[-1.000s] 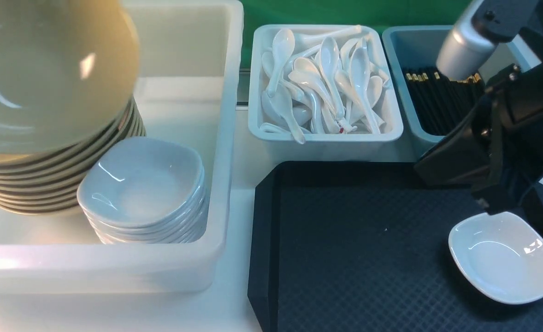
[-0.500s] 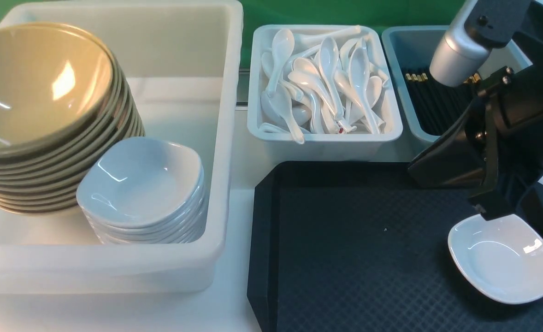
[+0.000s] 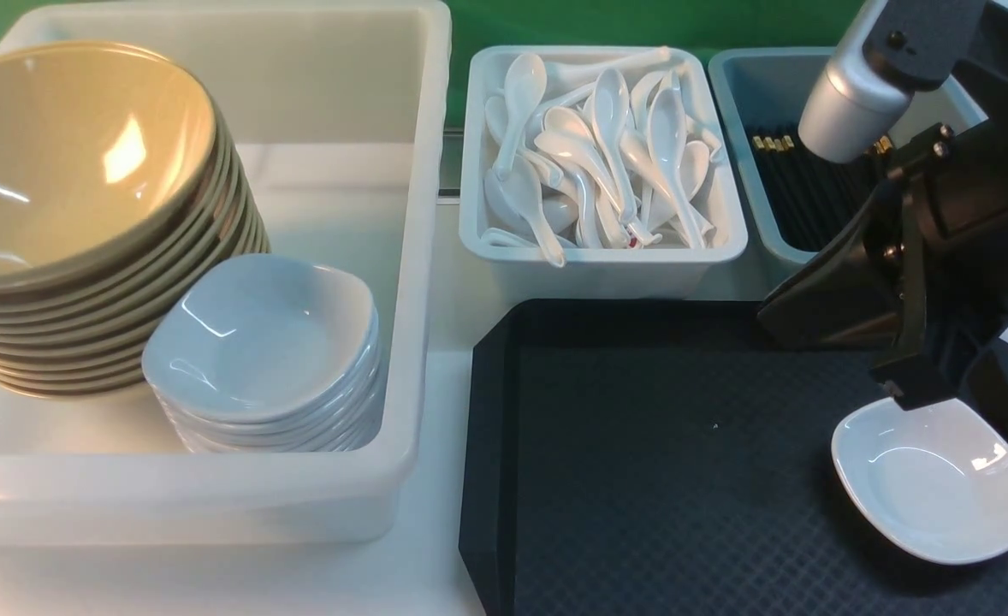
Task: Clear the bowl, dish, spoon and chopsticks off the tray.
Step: Use the left arm to grab the plate
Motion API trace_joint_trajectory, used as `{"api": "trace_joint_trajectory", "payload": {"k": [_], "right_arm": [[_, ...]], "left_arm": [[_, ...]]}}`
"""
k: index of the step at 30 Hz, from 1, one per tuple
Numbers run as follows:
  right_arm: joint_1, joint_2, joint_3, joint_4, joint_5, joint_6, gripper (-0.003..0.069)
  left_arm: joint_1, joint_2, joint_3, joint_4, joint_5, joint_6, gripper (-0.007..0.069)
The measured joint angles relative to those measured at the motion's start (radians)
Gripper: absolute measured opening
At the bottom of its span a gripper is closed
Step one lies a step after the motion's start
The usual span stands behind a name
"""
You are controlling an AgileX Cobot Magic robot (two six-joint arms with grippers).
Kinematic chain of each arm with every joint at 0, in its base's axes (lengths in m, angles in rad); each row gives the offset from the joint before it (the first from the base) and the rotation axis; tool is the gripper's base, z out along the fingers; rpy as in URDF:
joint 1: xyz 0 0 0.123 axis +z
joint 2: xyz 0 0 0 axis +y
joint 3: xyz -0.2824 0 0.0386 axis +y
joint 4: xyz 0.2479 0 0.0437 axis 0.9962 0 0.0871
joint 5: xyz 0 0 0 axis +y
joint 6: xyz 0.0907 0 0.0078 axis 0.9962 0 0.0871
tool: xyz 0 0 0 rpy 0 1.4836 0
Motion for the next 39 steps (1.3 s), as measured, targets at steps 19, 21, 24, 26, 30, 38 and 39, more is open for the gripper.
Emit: {"api": "trace_joint_trajectory", "payload": {"k": [19, 21, 24, 26, 30, 38, 39], "right_arm": [[0.000, -0.141, 0.000, -0.441, 0.130, 0.406, 0.0045], [0.000, -0.191, 0.000, -0.485, 0.143, 0.439, 0.0045], [0.000, -0.283, 0.011, -0.531, 0.147, 0.478, 0.0045], [0.000, -0.333, 0.019, -0.533, 0.154, 0.486, 0.0045], [0.000, -0.454, 0.055, -0.534, 0.159, 0.501, 0.0045], [0.000, -0.555, 0.142, -0.535, 0.165, 0.506, 0.0045], [0.000, -0.557, 0.150, -0.535, 0.165, 0.506, 0.0045]], "left_arm": [[-1.234, 0.222, -0.106, 0.105, -0.132, -0.064, 0.0206], [-1.307, 0.336, -0.152, 0.104, -0.156, -0.064, 0.0211], [-1.408, 0.545, -0.282, 0.103, -0.149, -0.064, 0.0251], [-1.443, 0.634, -0.373, 0.102, -0.123, -0.058, 0.0281], [-1.508, 0.896, -0.642, 0.099, -0.007, -0.039, 0.0361], [-1.539, 1.249, -1.107, 0.147, 0.150, -0.168, 0.0412], [-1.539, 1.258, -1.119, 0.158, 0.149, -0.182, 0.0412]]}}
